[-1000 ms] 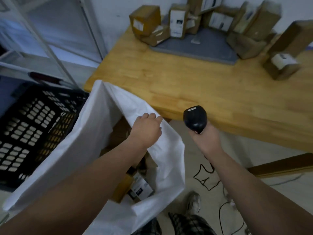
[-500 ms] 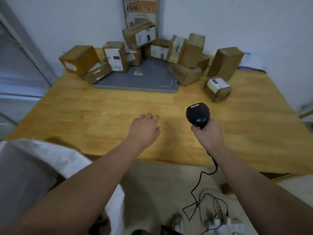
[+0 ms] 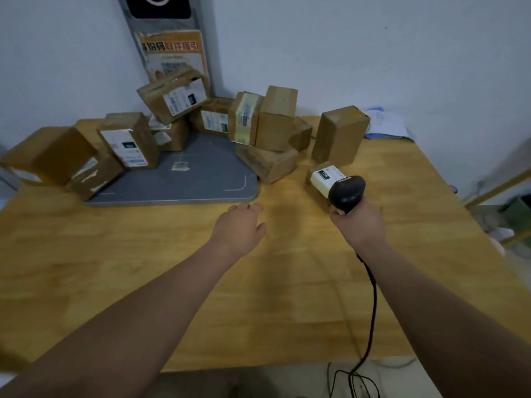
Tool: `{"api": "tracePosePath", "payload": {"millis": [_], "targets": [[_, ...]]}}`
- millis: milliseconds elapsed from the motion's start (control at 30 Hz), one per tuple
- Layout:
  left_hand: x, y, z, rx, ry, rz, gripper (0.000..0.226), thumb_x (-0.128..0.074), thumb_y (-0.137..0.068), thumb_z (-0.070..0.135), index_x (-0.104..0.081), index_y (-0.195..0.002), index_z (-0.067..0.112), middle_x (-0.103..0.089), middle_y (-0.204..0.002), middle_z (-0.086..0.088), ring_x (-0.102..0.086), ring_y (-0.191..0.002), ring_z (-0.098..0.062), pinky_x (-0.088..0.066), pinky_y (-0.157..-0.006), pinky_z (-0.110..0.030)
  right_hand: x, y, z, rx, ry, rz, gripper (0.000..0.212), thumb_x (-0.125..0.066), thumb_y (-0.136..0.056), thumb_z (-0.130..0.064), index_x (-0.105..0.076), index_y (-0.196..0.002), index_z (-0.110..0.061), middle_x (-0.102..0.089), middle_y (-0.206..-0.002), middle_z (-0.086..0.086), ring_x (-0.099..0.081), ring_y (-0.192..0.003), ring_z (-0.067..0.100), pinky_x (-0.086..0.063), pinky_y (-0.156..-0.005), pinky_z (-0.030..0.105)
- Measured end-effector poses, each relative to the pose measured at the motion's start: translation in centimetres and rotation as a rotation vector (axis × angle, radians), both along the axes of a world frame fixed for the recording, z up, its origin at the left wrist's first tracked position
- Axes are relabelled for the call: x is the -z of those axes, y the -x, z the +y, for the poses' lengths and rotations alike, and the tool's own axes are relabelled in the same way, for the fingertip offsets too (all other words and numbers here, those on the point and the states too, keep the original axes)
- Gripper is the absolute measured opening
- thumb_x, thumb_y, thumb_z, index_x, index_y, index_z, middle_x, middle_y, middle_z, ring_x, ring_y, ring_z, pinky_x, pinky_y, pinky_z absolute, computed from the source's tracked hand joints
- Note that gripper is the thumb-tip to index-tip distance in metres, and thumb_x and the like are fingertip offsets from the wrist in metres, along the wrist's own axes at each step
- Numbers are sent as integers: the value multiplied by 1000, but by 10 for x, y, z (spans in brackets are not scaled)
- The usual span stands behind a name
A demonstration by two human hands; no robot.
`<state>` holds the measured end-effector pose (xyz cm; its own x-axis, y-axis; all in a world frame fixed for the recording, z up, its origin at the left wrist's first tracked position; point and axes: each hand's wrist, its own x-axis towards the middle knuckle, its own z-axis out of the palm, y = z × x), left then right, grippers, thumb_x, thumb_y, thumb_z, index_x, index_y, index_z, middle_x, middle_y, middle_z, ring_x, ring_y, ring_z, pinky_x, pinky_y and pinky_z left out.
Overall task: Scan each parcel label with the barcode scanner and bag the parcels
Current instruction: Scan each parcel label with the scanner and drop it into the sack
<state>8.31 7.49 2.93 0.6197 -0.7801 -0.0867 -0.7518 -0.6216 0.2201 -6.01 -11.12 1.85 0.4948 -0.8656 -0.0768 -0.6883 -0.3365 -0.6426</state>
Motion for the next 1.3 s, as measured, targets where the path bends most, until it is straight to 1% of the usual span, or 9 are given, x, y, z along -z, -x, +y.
{"api": "tracePosePath", "payload": {"millis": [200, 467, 667, 867, 933, 1000, 1067, 1200, 1300], "targets": [[15, -10, -57, -25, -32, 66, 46, -45, -99, 37, -40, -142, 20, -50, -138, -6, -46, -125, -25, -44, -97, -37, 11, -36, -72, -96, 163, 150, 59, -74, -76, -41, -54, -121, -8, -51, -120, 10, -52, -111, 29, -46, -93, 43], [39, -13, -108, -154, -47, 179, 48, -46, -99, 37, -40, -143, 20, -52, -133, -5, -50, -120, -23, -47, -95, -38, 43, -75, -135, -305, 77, 303, 83, -79, -70, -51, -43, -132, -9, -44, -130, 10, -44, -124, 30, -41, -104, 45], [54, -14, -104, -303, 77, 321, 48, -52, -97, 38, -45, -140, 18, -54, -133, -5, -54, -117, -20, -42, -93, -29, 62, -78, -136, -352, -26, 176, 74, -81, -71, -29, -45, -132, -9, -49, -129, 11, -48, -121, 29, -43, -102, 41], [33, -29, -72, -712, 534, 955, 91, -58, -78, 68, -24, -152, 27, -29, -155, -6, -34, -139, -25, -33, -109, -39, 41, -52, -75, -857, 30, -72, 88, -82, -72, -23, -37, -146, -13, -36, -151, 10, -33, -139, 27, -32, -113, 45], [26, -33, -51, -646, 501, 1045, 97, -61, -71, 67, -22, -151, 29, -40, -148, -5, -43, -131, -22, -35, -108, -39, 36, -48, -52, -954, -19, -133, 91, -84, -72, -26, -35, -147, -13, -31, -152, 10, -32, -138, 26, -32, -113, 42], [22, -36, -31, -572, 502, 1076, 80, -64, -80, 50, -28, -149, 28, -54, -133, -2, -55, -116, -16, -42, -98, -32, 33, -48, -35, -1019, -33, -169, 93, -85, -70, -28, -34, -147, -13, -31, -151, 6, -35, -137, 25, -33, -111, 36], [18, -40, -12, -528, 508, 1055, 68, -67, -87, 32, -33, -145, 29, -58, -125, -5, -60, -107, -17, -48, -85, -27, 34, -50, -20, -1060, -10, -202, 92, -85, -70, -29, -35, -146, -14, -31, -147, -2, -36, -137, 22, -36, -109, 35], [18, -46, 32, -534, 582, 1019, 80, -73, -84, 20, -27, -145, 43, -52, -119, 0, -58, -108, -19, -52, -76, -25, 28, -57, 14, -952, -142, -257, 72, -84, -70, -24, -48, -132, -28, -36, -142, -9, -47, -125, 9, -40, -102, 22], [26, -44, 67, -567, 728, 913, 68, -74, -82, 11, -42, -136, 37, -52, -118, 3, -56, -112, -22, -53, -78, -26, 13, -61, 49, -770, -367, -321, 26, -80, -77, -14, -65, -96, -24, -67, -92, -11, -63, -83, -1, -48, -74, 11]]}}
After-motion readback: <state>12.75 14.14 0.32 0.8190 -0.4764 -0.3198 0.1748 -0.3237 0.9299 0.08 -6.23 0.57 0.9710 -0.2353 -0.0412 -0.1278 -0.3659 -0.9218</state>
